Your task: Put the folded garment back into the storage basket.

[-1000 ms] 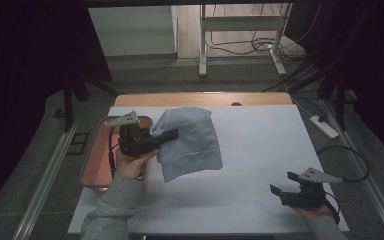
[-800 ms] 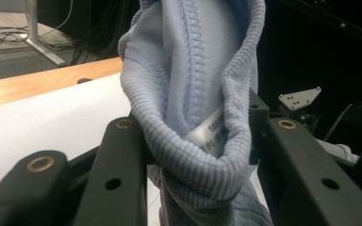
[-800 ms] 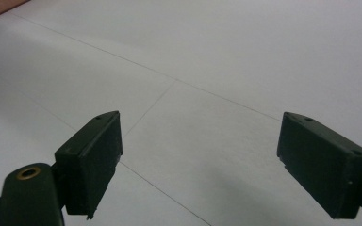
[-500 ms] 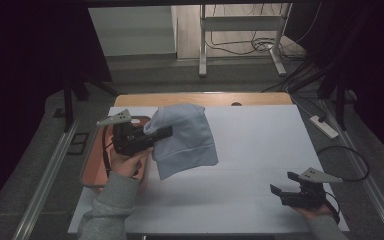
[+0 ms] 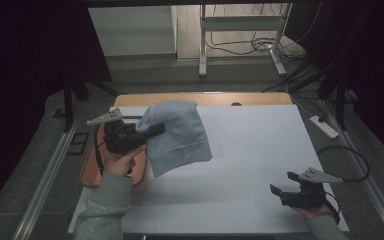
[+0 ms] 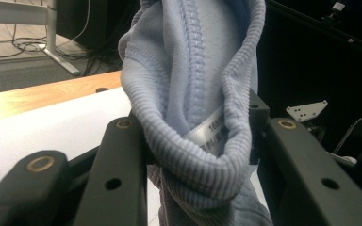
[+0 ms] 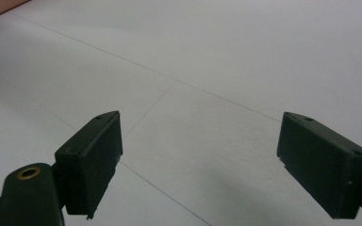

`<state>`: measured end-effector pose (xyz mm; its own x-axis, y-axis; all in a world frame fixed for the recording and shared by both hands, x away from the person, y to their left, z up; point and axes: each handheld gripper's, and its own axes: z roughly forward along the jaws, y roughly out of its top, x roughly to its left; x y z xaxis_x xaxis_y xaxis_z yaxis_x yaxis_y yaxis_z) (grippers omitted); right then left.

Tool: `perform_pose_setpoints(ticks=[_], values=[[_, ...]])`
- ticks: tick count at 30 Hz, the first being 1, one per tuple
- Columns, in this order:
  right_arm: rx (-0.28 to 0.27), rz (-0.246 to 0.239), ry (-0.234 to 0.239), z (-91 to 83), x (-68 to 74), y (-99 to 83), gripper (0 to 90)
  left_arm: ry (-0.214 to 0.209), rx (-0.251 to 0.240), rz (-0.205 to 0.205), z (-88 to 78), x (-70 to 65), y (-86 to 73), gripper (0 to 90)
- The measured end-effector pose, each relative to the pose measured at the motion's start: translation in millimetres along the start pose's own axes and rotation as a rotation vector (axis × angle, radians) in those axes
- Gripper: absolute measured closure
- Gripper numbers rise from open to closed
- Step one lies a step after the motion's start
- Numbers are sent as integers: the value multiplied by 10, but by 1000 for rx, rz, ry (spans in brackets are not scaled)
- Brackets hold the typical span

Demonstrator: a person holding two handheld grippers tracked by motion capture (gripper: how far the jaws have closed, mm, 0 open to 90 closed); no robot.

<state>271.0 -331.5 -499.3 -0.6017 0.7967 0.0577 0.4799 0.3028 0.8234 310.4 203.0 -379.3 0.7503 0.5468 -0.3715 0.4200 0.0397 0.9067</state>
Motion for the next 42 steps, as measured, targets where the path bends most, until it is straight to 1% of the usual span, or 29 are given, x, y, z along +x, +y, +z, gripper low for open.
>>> perform_pose_setpoints(ticks=[14,20,24,35,42], values=[[0,1,-1,-1,0,0,153,23,-24,-8,-112,38,19,628],[-1,2,-2,-4,-1,1,153,38,-28,-9,-160,68,22,629],[-1,2,-2,-3,-3,1,153,47,-33,-17,-198,96,23,628],[0,10,-10,-5,-9,0,154,80,-41,-21,-272,132,17,628],[0,11,-10,-5,-9,0,154,109,-39,-13,-328,148,20,628]])
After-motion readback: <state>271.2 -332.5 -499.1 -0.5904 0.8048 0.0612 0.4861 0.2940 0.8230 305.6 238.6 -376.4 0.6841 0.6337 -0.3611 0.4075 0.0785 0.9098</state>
